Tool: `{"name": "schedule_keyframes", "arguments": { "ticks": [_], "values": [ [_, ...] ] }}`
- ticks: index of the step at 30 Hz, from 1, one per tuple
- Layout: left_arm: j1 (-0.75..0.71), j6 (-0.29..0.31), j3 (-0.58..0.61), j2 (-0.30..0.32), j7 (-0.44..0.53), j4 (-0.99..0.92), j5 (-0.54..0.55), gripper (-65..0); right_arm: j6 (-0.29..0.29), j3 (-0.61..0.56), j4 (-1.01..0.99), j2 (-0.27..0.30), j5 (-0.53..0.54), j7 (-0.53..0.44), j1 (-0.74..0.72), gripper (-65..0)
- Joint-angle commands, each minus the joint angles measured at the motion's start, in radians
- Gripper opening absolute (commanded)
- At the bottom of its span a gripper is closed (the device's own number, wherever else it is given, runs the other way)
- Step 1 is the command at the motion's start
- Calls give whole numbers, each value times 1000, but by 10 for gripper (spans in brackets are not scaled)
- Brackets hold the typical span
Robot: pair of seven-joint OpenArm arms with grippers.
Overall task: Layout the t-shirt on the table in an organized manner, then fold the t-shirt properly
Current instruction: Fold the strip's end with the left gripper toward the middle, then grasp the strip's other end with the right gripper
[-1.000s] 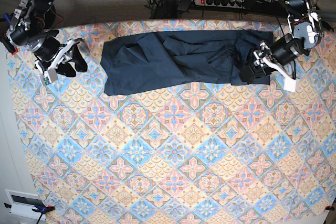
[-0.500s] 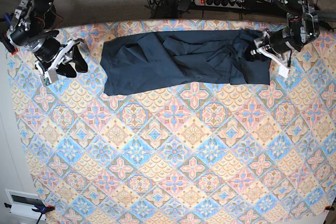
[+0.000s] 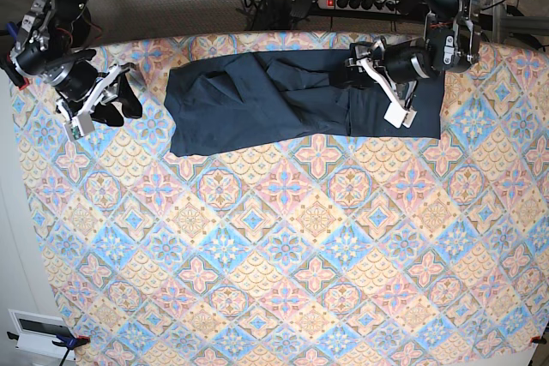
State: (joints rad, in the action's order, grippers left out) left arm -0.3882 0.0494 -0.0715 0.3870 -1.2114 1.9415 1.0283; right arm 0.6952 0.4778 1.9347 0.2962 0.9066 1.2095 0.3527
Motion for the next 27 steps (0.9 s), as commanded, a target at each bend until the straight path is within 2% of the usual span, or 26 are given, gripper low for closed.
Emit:
{"name": "schedule_keyframes", "arguments": {
  "ticks": [1, 7, 12, 17, 22, 24, 27],
  "values": [
    [4, 4, -46, 11, 15, 20, 24, -374, 3, 3, 16, 14, 24, -20, -5, -396],
    [2, 4, -302, 11, 8, 16, 100, -374, 3, 2, 12, 14, 21, 49, -5, -394],
    [2, 4, -442, 13, 8, 16, 106, -374, 3, 0, 9, 14, 21, 56, -16, -395],
    [1, 4, -466, 14, 8, 8, 96, -374, 3, -121, -48, 14, 21, 56, -113, -384],
    [1, 4, -463, 13, 8, -34, 102, -374, 3, -236, -145, 11, 19, 48, -192, -283],
    [1, 4, -463, 11, 8, -38, 99, -374, 3, -251, -189, 11, 19, 48, -215, -237],
    [1, 4, -465, 13, 8, -41, 102, -374, 3, -253, -241, 11, 19, 48, -234, -205]
  ]
}}
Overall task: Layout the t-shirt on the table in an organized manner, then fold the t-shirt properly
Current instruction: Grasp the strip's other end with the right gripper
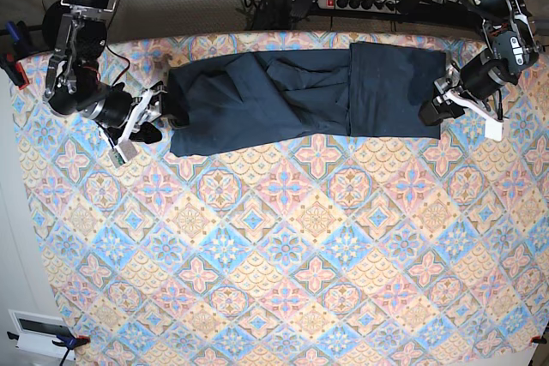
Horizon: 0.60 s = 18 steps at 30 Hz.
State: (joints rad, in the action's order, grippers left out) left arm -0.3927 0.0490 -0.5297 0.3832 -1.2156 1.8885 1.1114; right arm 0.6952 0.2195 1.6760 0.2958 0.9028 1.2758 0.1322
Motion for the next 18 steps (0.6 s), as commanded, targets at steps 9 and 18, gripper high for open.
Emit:
{"name": "schedule_keyframes", "arguments": {
  "ticks": [9, 18],
  "values": [
    [5, 4, -5, 17, 12, 12, 20, -374, 3, 4, -135, 10, 23, -20, -15, -201],
    [11, 4, -5, 17, 12, 12, 20, -374, 3, -13, -244, 9, 23, -22, -15, -201]
  ]
}}
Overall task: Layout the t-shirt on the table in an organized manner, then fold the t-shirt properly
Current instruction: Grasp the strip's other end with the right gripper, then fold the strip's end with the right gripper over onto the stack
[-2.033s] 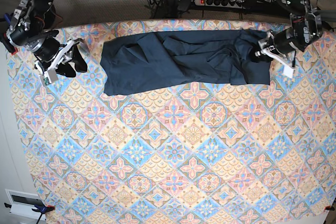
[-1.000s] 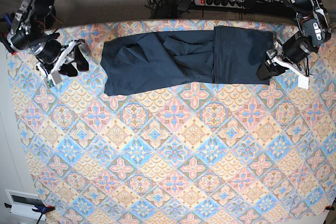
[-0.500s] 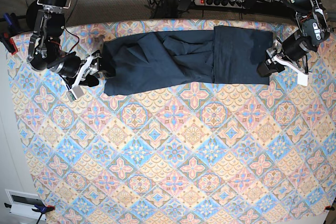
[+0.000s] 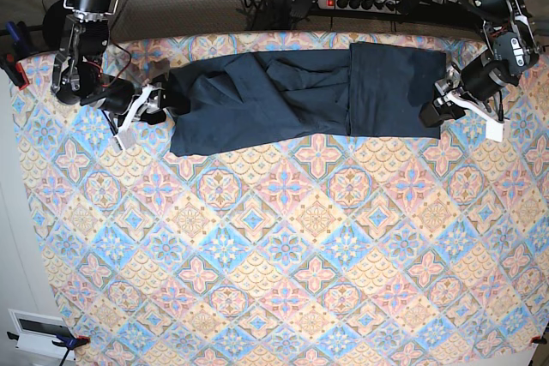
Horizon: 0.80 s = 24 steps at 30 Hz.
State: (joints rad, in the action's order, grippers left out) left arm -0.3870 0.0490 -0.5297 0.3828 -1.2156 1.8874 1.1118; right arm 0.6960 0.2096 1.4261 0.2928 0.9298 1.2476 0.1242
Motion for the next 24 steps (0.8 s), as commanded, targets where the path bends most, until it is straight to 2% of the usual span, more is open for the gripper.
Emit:
{"name": "schedule_keyframes", "arguments": {
  "ticks": [1, 5, 8, 10, 15, 16, 20, 24],
  "values": [
    [6, 4, -5, 17, 12, 13, 20, -374, 2, -25, -1, 12, -4, 7, -7, -201],
    [7, 4, -5, 17, 12, 13, 20, -374, 2, -118, -12, 9, -4, 7, -7, -201],
    [7, 5, -5, 17, 12, 13, 20, -374, 2, -177, -12, -24, -4, 7, -7, -201],
    [7, 5, -8, 17, 13, 13, 20, -374, 2, -198, -12, -45, -4, 7, -7, -201],
    [7, 5, -8, 17, 15, 13, 20, -374, 2, -238, -8, -51, -4, 7, -7, -208],
    [7, 5, -10, 18, 15, 13, 20, -374, 2, -236, -8, -51, -4, 7, -7, -224],
    [7, 5, -10, 18, 18, 13, 20, -374, 2, -232, -1, -51, -4, 7, -7, -363],
    [9, 5, -10, 18, 20, 13, 20, -374, 2, -114, -1, -51, -4, 7, -7, -522]
  ]
}}
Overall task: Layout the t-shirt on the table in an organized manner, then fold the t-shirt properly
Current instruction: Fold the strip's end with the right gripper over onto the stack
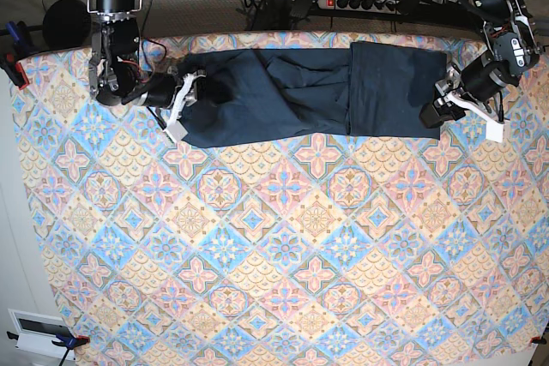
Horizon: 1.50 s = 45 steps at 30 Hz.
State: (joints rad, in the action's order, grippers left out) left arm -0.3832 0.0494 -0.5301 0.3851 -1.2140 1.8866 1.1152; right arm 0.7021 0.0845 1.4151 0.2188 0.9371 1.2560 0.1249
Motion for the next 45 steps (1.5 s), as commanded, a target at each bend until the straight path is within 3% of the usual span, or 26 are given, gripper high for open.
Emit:
{"name": "schedule_keyframes", "arguments": {
  "ticks": [1, 3, 6, 11, 15, 20, 25, 28, 36, 45],
  "values": [
    [5, 5, -9, 16, 18, 14, 16, -374, -4, 42, 10, 23, -11, -2, -8, -568],
    [5, 5, -9, 16, 18, 14, 16, -374, -4, 82, 2, 23, -11, -2, -9, -650],
    [5, 5, -9, 16, 18, 14, 16, -374, -4, 122, 3, 31, -11, 0, -66, -647],
    [17, 5, -11, 16, 18, 14, 16, -374, -4, 140, -1, 109, -23, -2, -133, -650],
    [17, 5, -35, 16, 18, 14, 16, -374, -4, 140, 2, 149, -178, -2, -196, -650],
    [14, 5, -61, 16, 18, 14, 12, -374, -4, 137, 63, 150, -379, 0, -213, -650],
    [14, 5, -68, 16, 15, 12, 12, -374, -4, 126, 223, 144, -407, 1, -163, -650],
    [14, 5, -66, 13, 15, 12, 10, -374, -4, 53, 344, 139, -407, 0, -103, -650],
    [13, 5, -63, 10, 13, 12, 10, -374, -4, -203, 516, 11, -407, 0, -86, -650],
    [13, 5, -63, 10, 13, 12, 9, -374, -4, -345, 516, -112, -407, -2, -93, -650]
  ]
}}
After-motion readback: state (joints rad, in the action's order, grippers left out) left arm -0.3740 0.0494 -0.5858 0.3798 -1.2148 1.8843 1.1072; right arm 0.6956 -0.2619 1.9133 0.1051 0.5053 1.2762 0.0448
